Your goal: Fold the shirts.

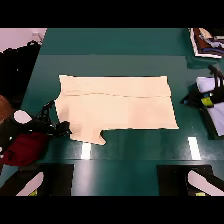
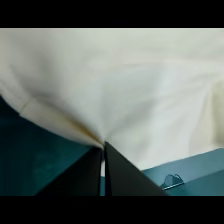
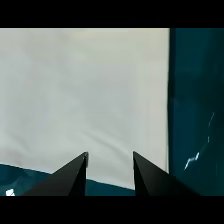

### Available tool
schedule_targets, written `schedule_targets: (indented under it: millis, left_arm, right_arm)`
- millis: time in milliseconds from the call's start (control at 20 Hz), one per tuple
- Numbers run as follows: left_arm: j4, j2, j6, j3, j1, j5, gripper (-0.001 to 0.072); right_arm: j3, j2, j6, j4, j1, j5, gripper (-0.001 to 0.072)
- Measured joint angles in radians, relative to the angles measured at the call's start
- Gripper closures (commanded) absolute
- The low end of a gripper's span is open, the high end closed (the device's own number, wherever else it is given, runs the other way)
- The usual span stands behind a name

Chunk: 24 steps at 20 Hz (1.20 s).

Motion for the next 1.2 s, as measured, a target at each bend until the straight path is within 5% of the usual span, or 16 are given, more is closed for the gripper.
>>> schedule_targets:
  millis: [50,250,350,650,700,800,1200]
  left_arm:
    - [-0.002,0.0,0.008,0.011,0.0,-0.01,0.0684]
    - [-0.008,0.001,0.025,0.044,0.0,-0.024,0.0684]
    - [-0.011,0.001,0.029,0.051,0.0,-0.027,0.0684]
    - [-0.013,0.001,0.035,0.057,0.0,-0.028,0.0684]
    - [-0.014,0.001,0.035,0.058,0.0,-0.023,0.0684]
    - [-0.013,0.001,0.035,0.058,0.0,-0.012,0.0685]
    - [0.056,0.12,0.027,0.058,0.0,-0.13,0.0687]
  right_arm:
    - [-0.047,0.014,0.0,-0.005,-0.031,0.009,0.0171]
    - [-0.251,0.046,-0.01,-0.004,-0.148,0.017,0.0185]
    - [-0.33,0.051,-0.03,0.035,-0.181,-0.01,0.0268]
    - [-0.433,0.028,-0.059,0.142,-0.209,-0.109,0.0302]
    - [-0.437,0.015,-0.06,0.158,-0.204,-0.114,0.0462]
    - [-0.443,-0.013,-0.072,0.169,-0.18,-0.138,0.0667]
    - [-0.33,0.096,-0.095,0.031,-0.114,-0.063,0.0699]
